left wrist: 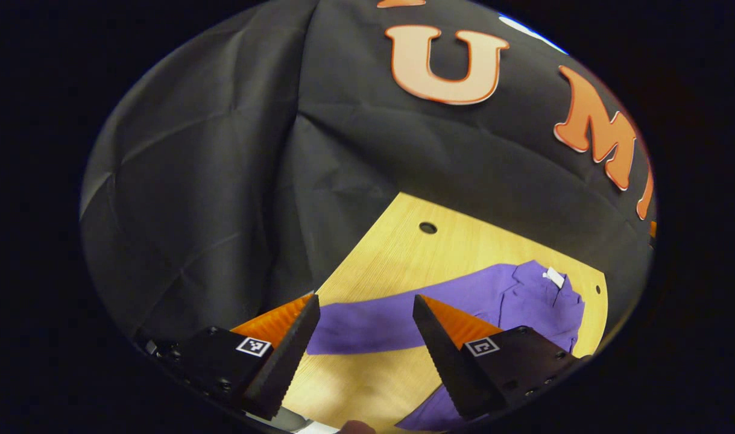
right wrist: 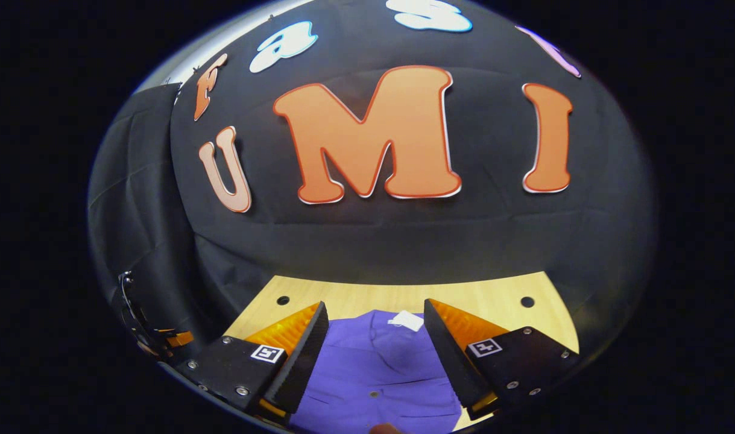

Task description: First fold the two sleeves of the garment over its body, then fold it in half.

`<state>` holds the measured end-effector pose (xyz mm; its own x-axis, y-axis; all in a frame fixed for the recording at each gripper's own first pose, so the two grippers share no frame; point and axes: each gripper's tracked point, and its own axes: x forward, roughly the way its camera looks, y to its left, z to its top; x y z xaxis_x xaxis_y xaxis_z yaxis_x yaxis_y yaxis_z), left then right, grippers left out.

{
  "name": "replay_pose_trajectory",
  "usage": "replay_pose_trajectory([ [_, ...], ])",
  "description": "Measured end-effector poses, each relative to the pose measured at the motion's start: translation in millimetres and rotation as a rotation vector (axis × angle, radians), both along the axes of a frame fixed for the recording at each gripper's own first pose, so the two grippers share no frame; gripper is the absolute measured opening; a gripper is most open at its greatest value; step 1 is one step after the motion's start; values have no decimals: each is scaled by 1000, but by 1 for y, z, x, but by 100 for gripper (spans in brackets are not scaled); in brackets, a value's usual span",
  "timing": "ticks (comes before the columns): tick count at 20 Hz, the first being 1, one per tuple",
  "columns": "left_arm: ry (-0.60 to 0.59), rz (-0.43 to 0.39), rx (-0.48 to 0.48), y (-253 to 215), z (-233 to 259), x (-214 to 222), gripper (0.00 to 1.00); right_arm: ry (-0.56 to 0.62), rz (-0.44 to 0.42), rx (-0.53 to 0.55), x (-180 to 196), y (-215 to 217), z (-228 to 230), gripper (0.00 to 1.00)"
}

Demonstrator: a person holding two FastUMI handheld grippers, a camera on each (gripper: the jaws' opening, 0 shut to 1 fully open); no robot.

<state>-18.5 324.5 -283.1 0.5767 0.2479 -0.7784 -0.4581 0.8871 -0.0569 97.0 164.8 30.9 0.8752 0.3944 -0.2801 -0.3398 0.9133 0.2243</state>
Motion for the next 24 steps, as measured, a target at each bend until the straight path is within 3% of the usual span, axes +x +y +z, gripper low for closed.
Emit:
replay_pose_trajectory([
  [2, 68, 13, -39, 2, -18, -4, 98, -37, -34, -18, -7, -19, 5, 100],
  [3, 99, 23, -50, 5, -27, -6, 98, -52, -50, -20, -11, -26, 7, 95],
  [13, 393, 26, -233, 23, -116, -40, 99, -70, -140, -50, -50, -76, -8, 94],
  [19, 482, 15, -336, 24, -148, -38, 98, -31, -177, -32, -71, -81, -22, 94],
  [24, 542, -19, -346, 31, -177, -34, 98, 17, -234, -52, -98, -88, -41, 95],
])
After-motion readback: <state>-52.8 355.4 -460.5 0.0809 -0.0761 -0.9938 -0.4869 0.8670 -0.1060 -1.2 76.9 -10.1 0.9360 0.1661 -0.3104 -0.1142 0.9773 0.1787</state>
